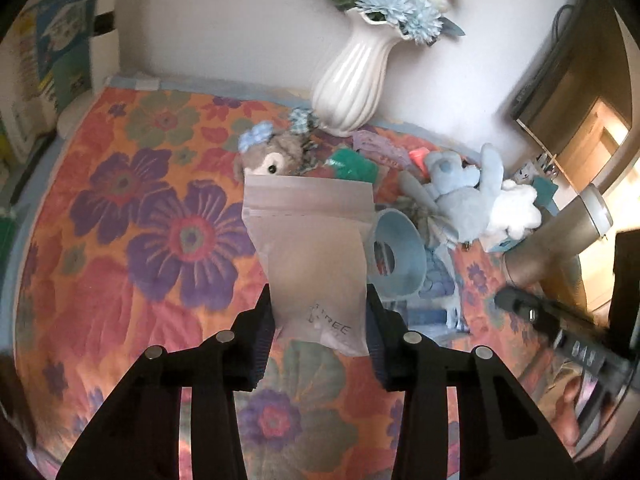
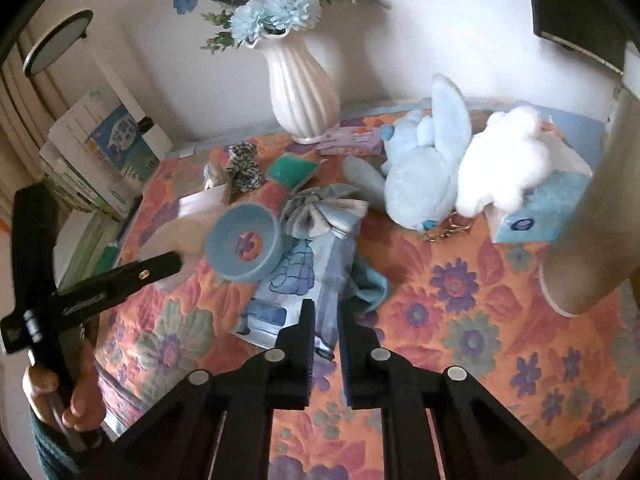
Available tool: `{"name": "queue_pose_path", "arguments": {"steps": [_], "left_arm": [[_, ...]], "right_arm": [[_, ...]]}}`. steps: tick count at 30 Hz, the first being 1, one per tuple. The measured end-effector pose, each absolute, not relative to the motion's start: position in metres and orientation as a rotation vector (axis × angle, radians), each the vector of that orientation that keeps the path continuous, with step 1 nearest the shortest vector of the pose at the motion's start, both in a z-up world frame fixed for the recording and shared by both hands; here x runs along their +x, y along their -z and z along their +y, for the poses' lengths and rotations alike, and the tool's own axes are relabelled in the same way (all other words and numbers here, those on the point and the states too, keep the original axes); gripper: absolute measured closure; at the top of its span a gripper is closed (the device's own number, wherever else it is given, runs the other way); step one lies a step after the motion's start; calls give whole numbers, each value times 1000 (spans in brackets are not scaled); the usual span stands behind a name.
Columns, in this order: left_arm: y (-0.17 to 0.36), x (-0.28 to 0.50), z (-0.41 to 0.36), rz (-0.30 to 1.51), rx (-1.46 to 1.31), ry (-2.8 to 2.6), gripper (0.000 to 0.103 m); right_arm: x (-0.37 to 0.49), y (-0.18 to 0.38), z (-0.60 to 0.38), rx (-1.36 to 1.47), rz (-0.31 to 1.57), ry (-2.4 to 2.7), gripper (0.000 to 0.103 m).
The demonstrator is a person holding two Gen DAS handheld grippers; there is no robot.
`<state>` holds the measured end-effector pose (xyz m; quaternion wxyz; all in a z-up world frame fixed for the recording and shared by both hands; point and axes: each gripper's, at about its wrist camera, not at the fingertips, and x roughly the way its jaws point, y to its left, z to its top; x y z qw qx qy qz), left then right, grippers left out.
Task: Organize soft objects
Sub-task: 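Grasp the clear plastic bag with the left gripper while the right grasps the blue ring, then carry bag and blue ring to the brown glass bowl and release both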
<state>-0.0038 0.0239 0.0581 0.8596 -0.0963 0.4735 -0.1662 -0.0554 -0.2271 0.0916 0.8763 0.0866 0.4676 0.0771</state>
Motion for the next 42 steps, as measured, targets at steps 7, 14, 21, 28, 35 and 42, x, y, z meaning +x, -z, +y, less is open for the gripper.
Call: {"name": "queue_pose_path", "arguments": {"steps": [7, 14, 21, 28, 35, 42], "left_arm": [[-43, -11, 49, 1017, -220, 252, 65], [-35, -3, 57, 1027, -203, 172, 30], [-22, 4, 46, 1036, -103, 116, 22], [-16, 2, 45, 1039, -63, 145, 57], [-34, -10, 42, 983, -96, 174, 62], [-77, -30, 8, 901, -103, 291, 62]], "right_arm": [[-21, -98, -192, 144, 967, -269, 46], [-8, -68, -127, -77, 1014, -382, 46], [3, -43, -97, -367, 979, -357, 33], [4, -32, -88, -452, 902, -332, 38], [-8, -59, -120, -236, 888, -360, 40], [-39, -104, -180, 7, 833, -314, 40]]}}
